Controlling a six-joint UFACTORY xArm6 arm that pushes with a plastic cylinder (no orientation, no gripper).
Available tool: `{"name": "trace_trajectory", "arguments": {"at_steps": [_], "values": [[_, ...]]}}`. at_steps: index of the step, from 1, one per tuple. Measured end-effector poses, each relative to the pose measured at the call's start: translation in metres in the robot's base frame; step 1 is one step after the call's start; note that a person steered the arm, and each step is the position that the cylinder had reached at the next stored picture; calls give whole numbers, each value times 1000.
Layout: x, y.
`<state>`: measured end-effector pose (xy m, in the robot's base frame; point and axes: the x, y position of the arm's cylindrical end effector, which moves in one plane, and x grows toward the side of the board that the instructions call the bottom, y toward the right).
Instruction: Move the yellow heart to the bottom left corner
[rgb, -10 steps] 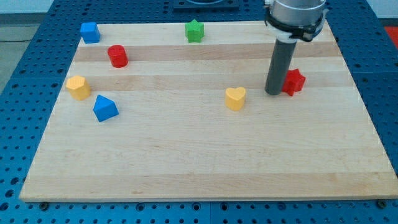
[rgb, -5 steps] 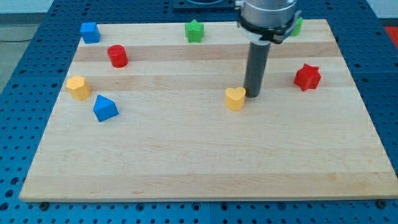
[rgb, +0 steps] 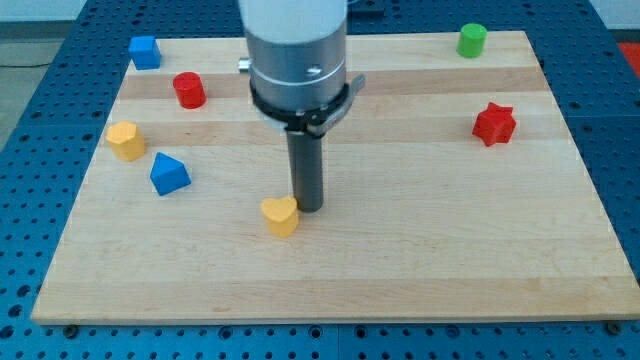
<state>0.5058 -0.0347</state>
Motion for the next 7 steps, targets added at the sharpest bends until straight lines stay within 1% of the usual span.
{"name": "trace_trajectory", "arguments": {"at_steps": [2,3,5,6,7], "values": [[41,-32],[47,-50],[84,-76],[87,-94],[75,-114]]}}
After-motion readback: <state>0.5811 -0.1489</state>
